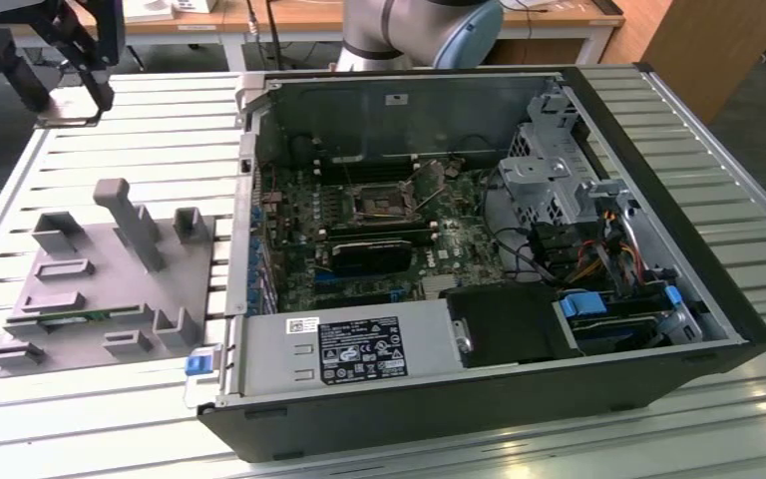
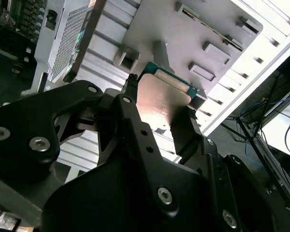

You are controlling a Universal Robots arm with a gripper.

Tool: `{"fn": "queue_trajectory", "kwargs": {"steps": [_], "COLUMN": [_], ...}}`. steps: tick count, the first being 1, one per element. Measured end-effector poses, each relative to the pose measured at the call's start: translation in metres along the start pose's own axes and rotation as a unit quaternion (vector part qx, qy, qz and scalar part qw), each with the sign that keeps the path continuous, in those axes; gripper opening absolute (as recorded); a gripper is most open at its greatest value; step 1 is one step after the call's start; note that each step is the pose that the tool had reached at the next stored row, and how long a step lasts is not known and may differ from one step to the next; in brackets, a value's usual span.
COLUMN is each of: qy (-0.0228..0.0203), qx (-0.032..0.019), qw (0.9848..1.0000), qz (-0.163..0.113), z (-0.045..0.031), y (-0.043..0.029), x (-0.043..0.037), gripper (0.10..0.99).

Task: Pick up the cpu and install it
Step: 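Pick up the cpu and move it towards the insertion slot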

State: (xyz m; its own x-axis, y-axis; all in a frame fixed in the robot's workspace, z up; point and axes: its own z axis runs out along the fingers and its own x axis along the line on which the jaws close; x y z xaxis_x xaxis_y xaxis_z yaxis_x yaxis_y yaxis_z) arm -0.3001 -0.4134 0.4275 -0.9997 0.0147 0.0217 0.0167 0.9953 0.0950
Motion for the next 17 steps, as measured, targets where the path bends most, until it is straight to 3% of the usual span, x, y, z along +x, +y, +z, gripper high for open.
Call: {"fn": "queue_trajectory", "kwargs": {"steps": [17], "qy": [0.0014], "qx": [0.0000], "qw": [1.0000], "qz": [0.000], "z": [-0.0009], "y": [0.0007], "x": [-0.0401], "gripper": [0.525]}}
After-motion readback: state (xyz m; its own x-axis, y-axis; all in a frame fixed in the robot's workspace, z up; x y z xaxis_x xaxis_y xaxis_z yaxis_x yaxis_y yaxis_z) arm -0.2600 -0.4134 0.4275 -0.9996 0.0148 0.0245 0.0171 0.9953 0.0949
